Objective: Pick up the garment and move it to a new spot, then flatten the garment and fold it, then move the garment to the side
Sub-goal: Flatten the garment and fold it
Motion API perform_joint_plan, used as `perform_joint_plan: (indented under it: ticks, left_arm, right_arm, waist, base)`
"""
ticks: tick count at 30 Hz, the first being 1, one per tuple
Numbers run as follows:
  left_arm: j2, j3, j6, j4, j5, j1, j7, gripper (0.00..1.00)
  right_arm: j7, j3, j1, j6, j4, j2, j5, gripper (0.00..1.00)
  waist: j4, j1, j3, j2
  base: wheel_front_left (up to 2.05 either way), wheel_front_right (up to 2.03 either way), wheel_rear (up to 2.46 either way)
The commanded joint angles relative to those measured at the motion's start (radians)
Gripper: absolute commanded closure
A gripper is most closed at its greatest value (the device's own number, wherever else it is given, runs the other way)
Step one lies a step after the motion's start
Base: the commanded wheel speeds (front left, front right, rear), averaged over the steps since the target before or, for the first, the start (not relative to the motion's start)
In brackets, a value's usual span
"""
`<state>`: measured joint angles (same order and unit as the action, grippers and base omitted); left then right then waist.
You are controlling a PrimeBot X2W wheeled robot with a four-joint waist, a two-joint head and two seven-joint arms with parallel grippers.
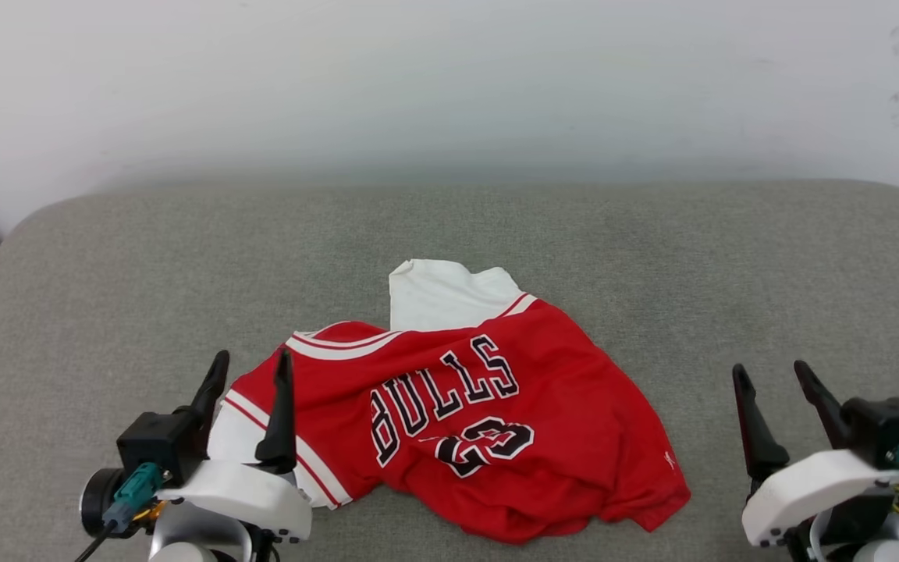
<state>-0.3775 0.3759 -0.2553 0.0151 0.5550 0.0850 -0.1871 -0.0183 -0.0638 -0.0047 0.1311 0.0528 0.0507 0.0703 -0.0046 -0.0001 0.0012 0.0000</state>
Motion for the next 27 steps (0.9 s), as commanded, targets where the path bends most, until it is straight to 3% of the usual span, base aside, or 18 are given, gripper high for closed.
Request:
perform_joint_plan:
  ticks: [1, 7, 17, 27]
  left_arm:
    - [0.008, 0.007, 0.001, -0.009, -0.01, 0.016, -0.011, 0.0]
    - [0.034, 0.028, 0.021, -0.023, -0.017, 0.056, -0.029, 0.0]
    - [0.077, 0.049, 0.076, 0.021, -0.031, 0.16, -0.06, 0.0]
    - [0.121, 0.037, 0.109, 0.061, -0.049, 0.188, -0.077, 0.0]
  right_arm:
    - [-0.009, -0.01, -0.039, -0.001, 0.019, -0.001, 0.028, 0.0]
    - [-0.126, -0.022, -0.173, -0.001, 0.144, 0.0, 0.056, 0.0]
    - [-0.528, 0.077, -0.483, -0.001, 0.396, 0.105, 0.143, 0.0]
    - [-0.755, 0.161, -0.563, -0.001, 0.672, 0.157, 0.205, 0.0]
  waist:
    - [0.013, 0.0001, 0.013, 0.0]
    - [0.079, 0.0001, 0.081, 0.0]
    - [0.204, 0.0001, 0.217, 0.0]
    - [0.276, 0.0001, 0.257, 0.0]
  base:
    - [0.0, 0.0, 0.0]
    - [0.0, 0.0, 0.0]
    - [0.0, 0.0, 0.0]
    - [0.0, 0.0, 0.0]
